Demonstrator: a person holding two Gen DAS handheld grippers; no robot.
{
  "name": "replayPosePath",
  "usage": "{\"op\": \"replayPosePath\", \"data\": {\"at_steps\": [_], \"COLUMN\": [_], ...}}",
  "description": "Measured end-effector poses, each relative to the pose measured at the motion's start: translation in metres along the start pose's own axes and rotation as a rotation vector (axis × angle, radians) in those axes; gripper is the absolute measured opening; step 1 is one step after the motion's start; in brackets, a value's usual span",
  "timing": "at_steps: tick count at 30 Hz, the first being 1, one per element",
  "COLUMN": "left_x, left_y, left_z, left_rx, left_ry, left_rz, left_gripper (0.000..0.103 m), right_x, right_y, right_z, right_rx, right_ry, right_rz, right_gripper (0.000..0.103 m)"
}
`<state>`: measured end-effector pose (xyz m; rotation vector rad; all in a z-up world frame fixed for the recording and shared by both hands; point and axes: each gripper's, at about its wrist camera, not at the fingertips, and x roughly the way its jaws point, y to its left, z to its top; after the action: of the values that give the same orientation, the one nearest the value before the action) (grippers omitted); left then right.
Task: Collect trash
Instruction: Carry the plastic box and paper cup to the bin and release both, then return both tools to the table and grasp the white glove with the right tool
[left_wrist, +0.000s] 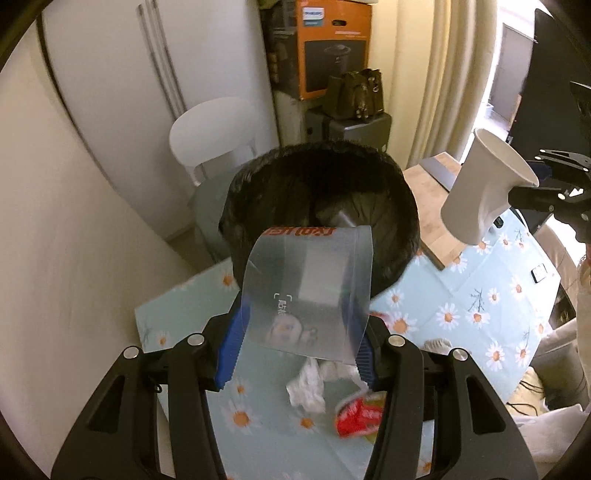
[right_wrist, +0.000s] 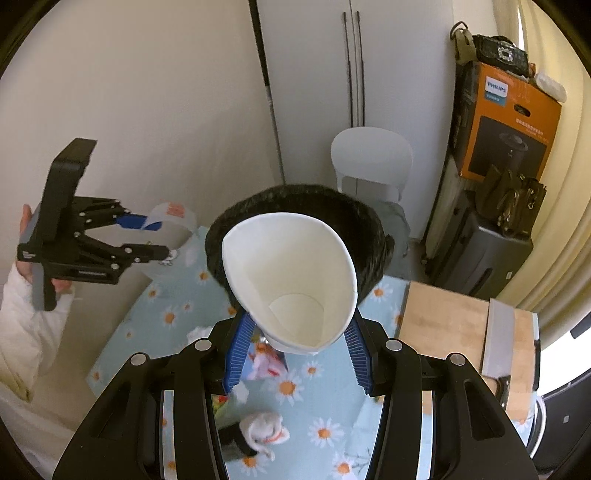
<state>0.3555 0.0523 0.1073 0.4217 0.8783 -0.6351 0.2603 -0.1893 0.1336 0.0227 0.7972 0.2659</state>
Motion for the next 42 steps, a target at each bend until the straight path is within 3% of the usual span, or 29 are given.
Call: {"op": "replayPosePath", "data": {"at_steps": [12, 14, 15, 16, 17, 21, 42], "left_x": [0.048, 0.055, 0.060, 0.060, 0.058, 0.052, 0.037], "left_y": [0.012, 0.014, 0.016, 0.017, 0.018, 0.020, -0.001], "left_z": [0.055, 0.059, 0.059, 0.059, 0.058, 0.049, -0.034], "left_rx": [0.087, 0.080, 0.072, 0.067, 0.057, 0.030, -0.142], "left_ry": [-0.030, -0.023, -0.007, -0.011, -0.034, -0.063, 0.012], "left_rz": [-0.090, -0.125, -0.150, -0.153, -0.143, -0.168, -0.002], "left_gripper": [0.053, 0.061, 0.079, 0.091, 0.093, 0.097, 0.097], "right_x": [0.040, 0.048, 0.052, 0.054, 0.055, 0.057, 0.069], "right_y": [-0.004, -0.006, -0.007, -0.007, -0.007, -0.009, 0.005], "right_z": [0.028, 0.032, 0.034, 0.033, 0.032, 0.022, -0.058], "right_rx": [0.047, 0.051, 0.055, 0.055, 0.053, 0.055, -0.012], "right_ry": [-0.005, -0.028, -0.039, -0.041, -0.052, -0.061, 0.169], "right_rz": [-0.044, -0.049, -0.068, -0.092, -0.127, -0.125, -0.019], "right_gripper": [0.045, 0.048, 0.055, 0.078, 0.088, 0.087, 0.088]}}
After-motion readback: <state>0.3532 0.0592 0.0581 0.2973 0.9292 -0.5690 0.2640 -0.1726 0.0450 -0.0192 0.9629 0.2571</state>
